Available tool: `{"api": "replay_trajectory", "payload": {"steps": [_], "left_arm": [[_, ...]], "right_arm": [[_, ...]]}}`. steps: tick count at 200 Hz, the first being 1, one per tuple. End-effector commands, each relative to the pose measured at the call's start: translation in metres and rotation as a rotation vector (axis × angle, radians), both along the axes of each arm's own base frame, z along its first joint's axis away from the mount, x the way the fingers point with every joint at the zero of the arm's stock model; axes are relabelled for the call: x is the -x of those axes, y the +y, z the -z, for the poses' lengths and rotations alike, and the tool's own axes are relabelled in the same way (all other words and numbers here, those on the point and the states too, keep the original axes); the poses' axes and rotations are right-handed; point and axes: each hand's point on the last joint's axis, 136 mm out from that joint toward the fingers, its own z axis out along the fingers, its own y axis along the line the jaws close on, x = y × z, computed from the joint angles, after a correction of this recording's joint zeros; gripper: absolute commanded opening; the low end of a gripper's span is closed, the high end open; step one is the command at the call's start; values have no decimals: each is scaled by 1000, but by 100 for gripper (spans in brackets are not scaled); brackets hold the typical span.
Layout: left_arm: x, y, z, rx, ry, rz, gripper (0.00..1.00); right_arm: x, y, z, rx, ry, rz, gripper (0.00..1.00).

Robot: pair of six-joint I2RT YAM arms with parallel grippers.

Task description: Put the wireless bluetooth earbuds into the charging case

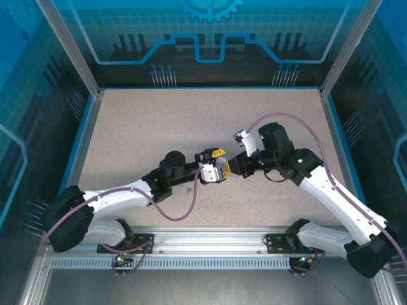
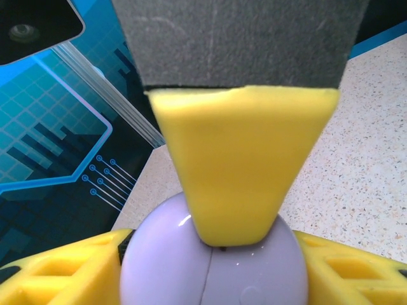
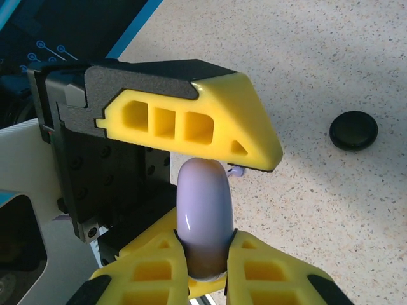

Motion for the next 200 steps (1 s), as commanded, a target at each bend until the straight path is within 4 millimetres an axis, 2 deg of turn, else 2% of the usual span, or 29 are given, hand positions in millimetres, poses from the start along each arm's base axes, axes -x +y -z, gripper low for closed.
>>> {"api": "replay_trajectory", "payload": {"steps": [1,59,107,138,143,173,200], "left_arm": [[2,-6,-17,22,-41,28,59],[4,-3,-19,41,-43,26,52],[7,-2,-21,73,-19,29,51],[9,-2,-23,104,-5,37,50],[10,-2,-24,113,-1,42,50],[15,-4,-34,183,8,73,50],[17,-4,-39,206,11,85,49]], "right_arm": [[4,1,-8,-18,17,-18,14],[5,-2,-10,-62,15,-23,18],[9,-12,-28,-222,-56,-60,56],[13,-15,-41,-324,-94,-102,64],[15,-15,-33,-330,-79,-111,66],[14,-11,-32,-409,-93,-150,75],[11,-10,-30,-431,-71,-156,78]]}}
